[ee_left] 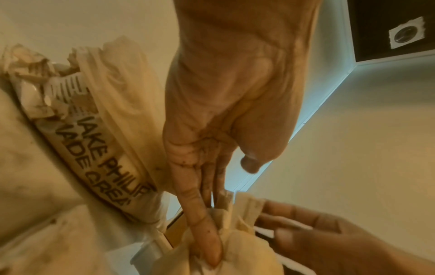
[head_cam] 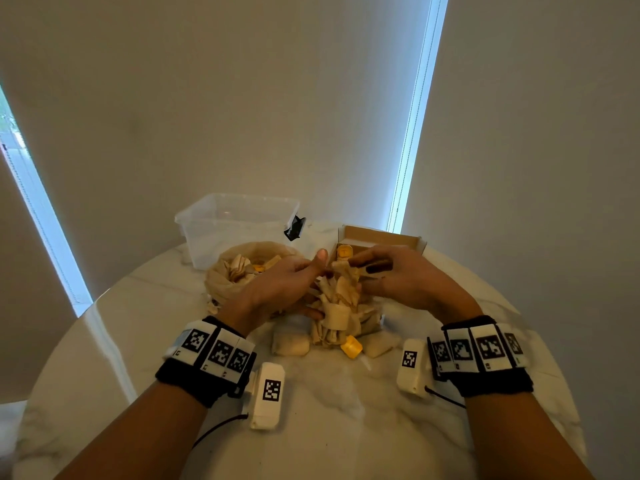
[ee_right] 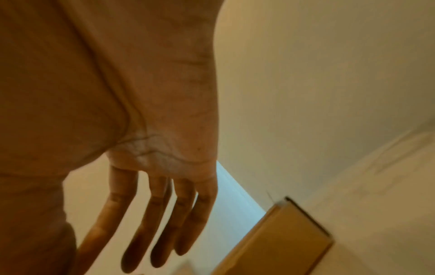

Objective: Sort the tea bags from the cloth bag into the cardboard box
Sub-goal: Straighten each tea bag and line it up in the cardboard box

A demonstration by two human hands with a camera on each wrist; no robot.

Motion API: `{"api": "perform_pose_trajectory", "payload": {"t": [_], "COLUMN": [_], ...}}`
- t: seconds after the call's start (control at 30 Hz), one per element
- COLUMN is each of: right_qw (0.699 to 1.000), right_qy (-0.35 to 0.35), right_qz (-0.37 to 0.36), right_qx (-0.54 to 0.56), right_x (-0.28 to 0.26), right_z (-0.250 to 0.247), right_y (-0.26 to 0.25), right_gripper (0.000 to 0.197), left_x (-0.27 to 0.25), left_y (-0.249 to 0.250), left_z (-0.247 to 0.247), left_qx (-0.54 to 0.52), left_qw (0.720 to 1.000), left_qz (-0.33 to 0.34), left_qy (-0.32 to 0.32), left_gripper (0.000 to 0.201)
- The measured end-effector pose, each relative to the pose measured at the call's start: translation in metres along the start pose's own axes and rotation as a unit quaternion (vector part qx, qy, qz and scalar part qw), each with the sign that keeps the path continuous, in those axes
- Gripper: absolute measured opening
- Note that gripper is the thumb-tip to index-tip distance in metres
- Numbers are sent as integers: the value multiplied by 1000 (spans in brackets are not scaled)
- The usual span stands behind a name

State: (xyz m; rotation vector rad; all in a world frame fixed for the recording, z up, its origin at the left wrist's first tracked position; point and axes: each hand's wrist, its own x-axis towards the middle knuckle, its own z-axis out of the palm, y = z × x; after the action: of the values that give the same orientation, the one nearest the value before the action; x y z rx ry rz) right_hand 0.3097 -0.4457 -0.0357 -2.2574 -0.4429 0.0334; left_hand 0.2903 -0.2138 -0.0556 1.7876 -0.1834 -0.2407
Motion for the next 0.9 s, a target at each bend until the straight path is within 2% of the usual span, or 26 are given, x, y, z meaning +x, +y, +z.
{"api": "perform_pose_trajectory", "payload": {"t": [0.1, 0.17, 0.23, 0.37, 0.5, 0.67, 0.8, 0.9], "right_qw": [999, 992, 971, 941, 923, 916, 953, 980], "right_qy": [-15, -80, -144, -214, -199, -164, -140, -78], "right_qz": [-48, -53, -48, -32, -56, -12, 8, 19], "right_qx": [1, -88, -183, -259, -323, -366, -267, -183], "right_x": [-9, -9, -3, 9, 12, 12, 3, -7], "right_z": [2, 13, 32, 68, 75, 56, 21, -12], "right_y": [-23, -37, -43, -44, -46, -38, -34, -30], "right_gripper": [25, 27, 31, 31, 22, 22, 22, 17], "left_x": [-2, -3, -2, 0, -2, -3, -5, -7], "left_y": [5, 7, 9, 10, 13, 14, 15, 17], "left_z": [-2, -5, -8, -14, -14, -15, -15, -16], "left_qx": [-30, -44, -43, -30, -25, -29, 7, 67], "left_qw": [999, 997, 996, 995, 995, 996, 997, 997], "left_qz": [-43, -66, -79, -92, -94, -84, -68, -39], "left_qy": [-10, -18, -11, -1, -19, -25, -27, -26], "left_gripper": [76, 85, 92, 102, 100, 99, 90, 74]}}
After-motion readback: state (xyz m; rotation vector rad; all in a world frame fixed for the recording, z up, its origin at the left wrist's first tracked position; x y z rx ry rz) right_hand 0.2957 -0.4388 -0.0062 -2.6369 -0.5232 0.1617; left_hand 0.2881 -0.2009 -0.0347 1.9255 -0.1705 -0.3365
